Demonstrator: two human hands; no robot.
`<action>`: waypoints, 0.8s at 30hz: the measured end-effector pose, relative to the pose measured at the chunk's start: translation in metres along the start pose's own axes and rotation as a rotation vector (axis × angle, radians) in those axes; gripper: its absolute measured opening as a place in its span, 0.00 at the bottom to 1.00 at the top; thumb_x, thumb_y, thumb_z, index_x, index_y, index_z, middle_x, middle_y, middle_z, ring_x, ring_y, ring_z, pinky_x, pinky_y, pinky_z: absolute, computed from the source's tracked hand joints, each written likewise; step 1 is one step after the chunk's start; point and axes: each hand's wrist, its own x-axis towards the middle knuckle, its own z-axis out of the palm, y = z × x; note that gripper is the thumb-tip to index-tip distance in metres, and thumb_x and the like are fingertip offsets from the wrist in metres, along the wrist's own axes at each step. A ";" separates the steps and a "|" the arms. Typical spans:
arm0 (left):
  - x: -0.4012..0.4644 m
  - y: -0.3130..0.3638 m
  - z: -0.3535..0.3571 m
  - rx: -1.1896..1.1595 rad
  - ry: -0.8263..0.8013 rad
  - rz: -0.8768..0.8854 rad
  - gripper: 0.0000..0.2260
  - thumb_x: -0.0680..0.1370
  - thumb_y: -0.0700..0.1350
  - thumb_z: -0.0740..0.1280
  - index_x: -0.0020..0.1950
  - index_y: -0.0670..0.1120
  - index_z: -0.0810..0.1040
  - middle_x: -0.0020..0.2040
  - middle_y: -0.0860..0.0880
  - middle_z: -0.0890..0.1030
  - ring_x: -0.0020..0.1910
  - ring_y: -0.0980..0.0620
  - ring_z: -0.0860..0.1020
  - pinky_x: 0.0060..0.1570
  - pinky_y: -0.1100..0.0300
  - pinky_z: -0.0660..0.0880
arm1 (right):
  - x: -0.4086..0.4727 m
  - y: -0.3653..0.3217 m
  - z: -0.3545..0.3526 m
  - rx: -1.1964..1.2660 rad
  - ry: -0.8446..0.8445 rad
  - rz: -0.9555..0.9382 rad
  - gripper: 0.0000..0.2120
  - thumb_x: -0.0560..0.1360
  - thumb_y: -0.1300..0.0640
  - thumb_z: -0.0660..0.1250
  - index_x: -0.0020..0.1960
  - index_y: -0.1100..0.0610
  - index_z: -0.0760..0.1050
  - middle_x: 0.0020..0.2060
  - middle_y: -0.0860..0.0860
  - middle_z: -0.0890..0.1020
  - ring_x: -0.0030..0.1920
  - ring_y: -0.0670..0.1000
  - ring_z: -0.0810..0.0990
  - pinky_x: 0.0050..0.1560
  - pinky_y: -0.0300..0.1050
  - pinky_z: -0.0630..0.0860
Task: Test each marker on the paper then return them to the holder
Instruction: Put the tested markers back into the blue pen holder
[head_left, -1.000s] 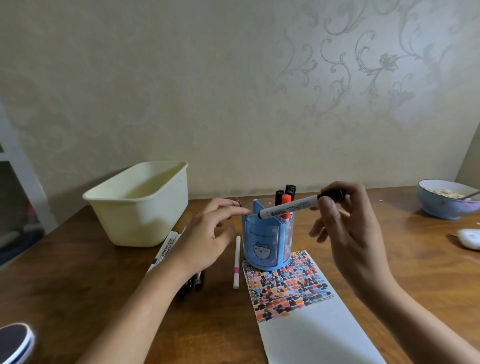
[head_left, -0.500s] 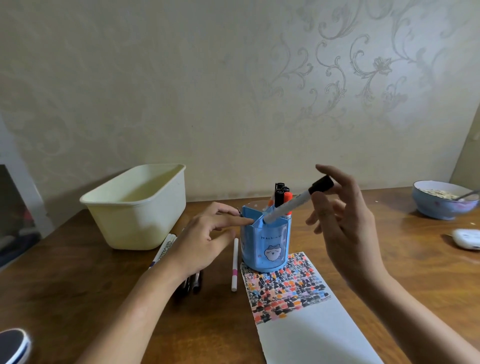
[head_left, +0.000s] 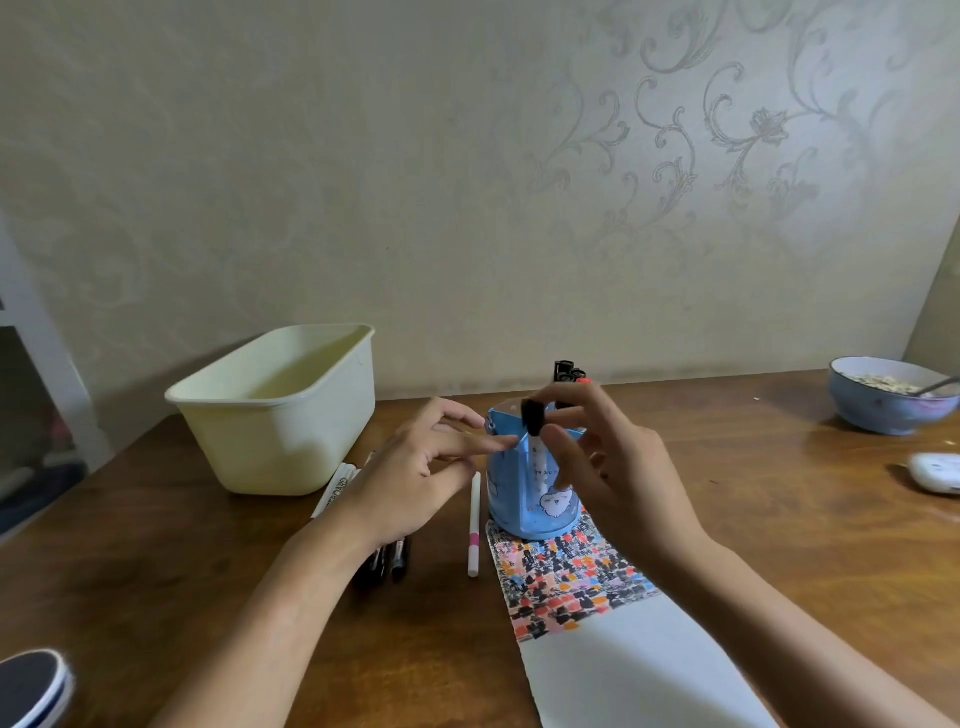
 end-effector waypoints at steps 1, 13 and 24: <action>0.000 0.000 0.000 0.000 0.001 -0.004 0.16 0.79 0.36 0.66 0.56 0.56 0.85 0.59 0.59 0.73 0.60 0.60 0.74 0.60 0.63 0.73 | -0.001 0.000 0.001 -0.002 -0.052 -0.011 0.15 0.81 0.55 0.65 0.66 0.45 0.71 0.56 0.43 0.84 0.36 0.42 0.84 0.40 0.47 0.84; -0.003 -0.002 -0.013 0.034 0.055 0.017 0.18 0.76 0.32 0.67 0.39 0.55 0.82 0.47 0.57 0.82 0.53 0.57 0.80 0.54 0.61 0.76 | -0.016 0.008 -0.005 -0.046 -0.071 -0.039 0.27 0.81 0.60 0.63 0.73 0.38 0.61 0.66 0.37 0.77 0.41 0.42 0.82 0.41 0.35 0.79; -0.006 -0.005 0.012 0.502 -0.398 -0.105 0.12 0.78 0.42 0.69 0.49 0.62 0.81 0.61 0.62 0.69 0.61 0.61 0.69 0.62 0.56 0.73 | -0.033 0.013 -0.001 -0.021 -0.203 0.010 0.09 0.78 0.59 0.67 0.52 0.46 0.73 0.47 0.39 0.79 0.41 0.47 0.81 0.38 0.46 0.79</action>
